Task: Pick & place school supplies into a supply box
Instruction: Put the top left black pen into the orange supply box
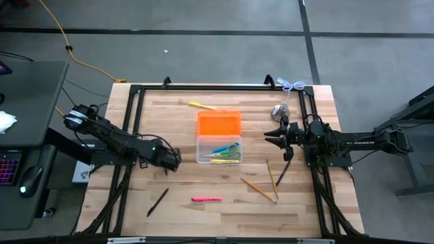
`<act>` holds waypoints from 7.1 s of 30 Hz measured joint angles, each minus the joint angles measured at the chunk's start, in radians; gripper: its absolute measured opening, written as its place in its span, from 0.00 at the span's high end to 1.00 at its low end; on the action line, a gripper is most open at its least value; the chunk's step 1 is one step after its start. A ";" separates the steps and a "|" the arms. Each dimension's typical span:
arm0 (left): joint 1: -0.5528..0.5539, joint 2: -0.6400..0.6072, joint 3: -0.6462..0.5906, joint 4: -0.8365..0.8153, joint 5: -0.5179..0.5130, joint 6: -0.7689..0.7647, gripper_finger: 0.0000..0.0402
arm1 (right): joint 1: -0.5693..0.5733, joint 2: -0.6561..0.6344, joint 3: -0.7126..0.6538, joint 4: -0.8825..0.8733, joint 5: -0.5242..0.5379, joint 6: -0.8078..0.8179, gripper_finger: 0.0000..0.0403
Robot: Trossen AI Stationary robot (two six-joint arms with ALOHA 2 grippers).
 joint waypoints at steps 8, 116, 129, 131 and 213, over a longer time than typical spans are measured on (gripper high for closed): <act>0.001 0.003 0.042 0.003 -0.076 0.047 0.92 | 0.000 0.000 0.000 0.000 0.000 0.000 0.81; 0.001 -0.427 0.062 1.135 -0.143 1.244 0.90 | 0.000 0.000 0.000 -0.011 0.000 0.000 0.81; 0.090 -0.263 0.063 1.054 -0.135 1.166 0.90 | 0.000 0.000 0.000 -0.010 0.000 0.001 0.81; 0.122 -0.233 0.063 1.059 -0.094 1.164 0.90 | 0.000 0.000 0.000 -0.010 0.000 0.001 0.81; 0.419 0.614 0.863 0.040 0.275 2.015 0.90 | 0.000 0.000 0.000 -0.010 -0.001 0.001 0.81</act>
